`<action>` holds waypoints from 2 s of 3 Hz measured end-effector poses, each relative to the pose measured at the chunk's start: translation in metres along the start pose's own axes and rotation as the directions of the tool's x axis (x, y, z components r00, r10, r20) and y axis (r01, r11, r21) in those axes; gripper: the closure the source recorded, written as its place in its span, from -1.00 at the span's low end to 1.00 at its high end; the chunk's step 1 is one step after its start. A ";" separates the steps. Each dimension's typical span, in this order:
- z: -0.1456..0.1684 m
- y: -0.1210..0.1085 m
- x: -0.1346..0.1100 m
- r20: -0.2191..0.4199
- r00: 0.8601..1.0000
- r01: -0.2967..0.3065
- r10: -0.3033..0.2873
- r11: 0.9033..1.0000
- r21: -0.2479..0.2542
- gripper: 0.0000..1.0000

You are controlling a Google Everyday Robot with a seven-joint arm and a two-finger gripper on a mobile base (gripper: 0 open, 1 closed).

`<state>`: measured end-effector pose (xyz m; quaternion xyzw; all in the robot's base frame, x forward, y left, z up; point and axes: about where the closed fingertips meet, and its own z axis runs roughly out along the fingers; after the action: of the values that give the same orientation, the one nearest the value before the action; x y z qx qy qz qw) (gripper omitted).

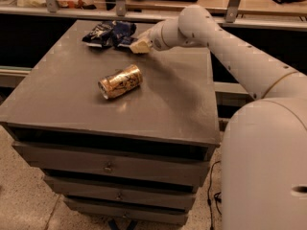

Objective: Move rxbar blueberry near blue chip bag

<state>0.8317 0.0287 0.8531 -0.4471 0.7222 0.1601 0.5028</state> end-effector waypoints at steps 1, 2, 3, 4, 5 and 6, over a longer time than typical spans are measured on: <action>0.002 0.006 -0.002 0.009 1.000 -0.008 0.008 1.000 -0.017 -0.36; -0.002 0.008 -0.001 0.012 1.000 -0.015 0.016 1.000 -0.015 -0.82; -0.016 0.006 0.004 0.008 1.000 -0.031 0.031 1.000 0.000 -1.00; -0.046 -0.008 0.008 0.006 0.999 -0.042 0.041 0.998 0.041 -1.00; -0.081 -0.027 0.012 0.036 0.998 -0.062 0.059 0.994 0.094 -1.00; -0.109 -0.045 0.018 0.040 0.997 -0.073 0.068 0.988 0.139 -1.00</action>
Offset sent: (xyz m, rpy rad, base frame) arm -0.0120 -0.0059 0.0062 0.0286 0.0082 -0.0046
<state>0.8028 -0.0793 0.8959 -0.3819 0.7382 0.1343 0.5396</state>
